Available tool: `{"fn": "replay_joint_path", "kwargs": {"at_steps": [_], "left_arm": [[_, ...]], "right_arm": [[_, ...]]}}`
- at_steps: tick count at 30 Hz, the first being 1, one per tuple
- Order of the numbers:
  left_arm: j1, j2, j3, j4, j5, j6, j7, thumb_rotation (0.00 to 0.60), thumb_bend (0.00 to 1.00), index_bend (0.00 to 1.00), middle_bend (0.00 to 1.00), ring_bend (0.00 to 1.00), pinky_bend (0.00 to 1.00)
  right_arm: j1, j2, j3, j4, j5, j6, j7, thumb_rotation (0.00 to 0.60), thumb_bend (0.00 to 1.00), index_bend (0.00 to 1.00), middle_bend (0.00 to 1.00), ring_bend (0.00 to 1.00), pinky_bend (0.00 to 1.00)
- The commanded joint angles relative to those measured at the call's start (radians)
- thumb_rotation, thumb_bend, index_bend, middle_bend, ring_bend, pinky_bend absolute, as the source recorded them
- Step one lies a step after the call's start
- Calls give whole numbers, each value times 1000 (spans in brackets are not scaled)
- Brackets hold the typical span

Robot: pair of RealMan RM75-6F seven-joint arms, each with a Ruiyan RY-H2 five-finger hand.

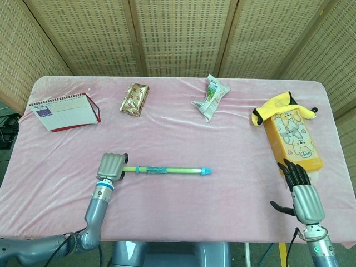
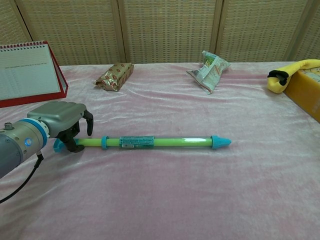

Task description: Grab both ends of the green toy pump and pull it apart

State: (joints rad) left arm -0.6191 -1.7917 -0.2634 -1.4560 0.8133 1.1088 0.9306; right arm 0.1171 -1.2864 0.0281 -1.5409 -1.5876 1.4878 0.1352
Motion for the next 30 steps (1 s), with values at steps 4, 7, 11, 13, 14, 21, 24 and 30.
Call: {"fn": "replay_joint_path", "kwargs": {"at_steps": [4, 7, 11, 13, 14, 21, 24, 30], "left_arm": [[-24, -24, 15, 28, -21, 4, 7, 600, 361, 521, 922, 844, 801], [-35, -34, 28, 46, -39, 7, 16, 600, 422, 562, 922, 844, 801], [-37, -33, 38, 45, -36, 20, 4, 600, 538, 673, 922, 844, 801], [-36, -29, 41, 39, -28, 27, -8, 600, 565, 725, 922, 845, 801], [-35, -25, 42, 35, -24, 29, -13, 600, 568, 752, 922, 845, 801], [-10, 79, 40, -93, 38, 86, -76, 600, 601, 821, 924, 844, 801], [-1, 139, 35, -158, 41, 100, -89, 600, 635, 831, 930, 847, 806], [7, 224, 8, -244, 34, 127, -110, 600, 656, 843, 936, 851, 812]], "right_arm": [[0, 4, 4, 0, 3, 3, 14, 600, 171, 0, 0, 0, 0], [-2, 8, 4, -4, -2, 9, 23, 600, 172, 0, 0, 0, 0], [-3, 9, 1, -6, -7, 11, 21, 600, 172, 0, 0, 0, 0], [-3, 8, 0, -7, -9, 12, 19, 600, 171, 0, 0, 0, 0], [-3, 8, 0, -7, -9, 12, 18, 600, 171, 0, 0, 0, 0], [-3, 2, -8, -12, -34, 22, 4, 600, 172, 14, 0, 0, 0], [-7, -5, -12, -21, -37, 24, -23, 600, 172, 23, 0, 0, 0], [-2, -15, -3, -79, -35, 23, -89, 600, 172, 65, 15, 3, 54]]}}
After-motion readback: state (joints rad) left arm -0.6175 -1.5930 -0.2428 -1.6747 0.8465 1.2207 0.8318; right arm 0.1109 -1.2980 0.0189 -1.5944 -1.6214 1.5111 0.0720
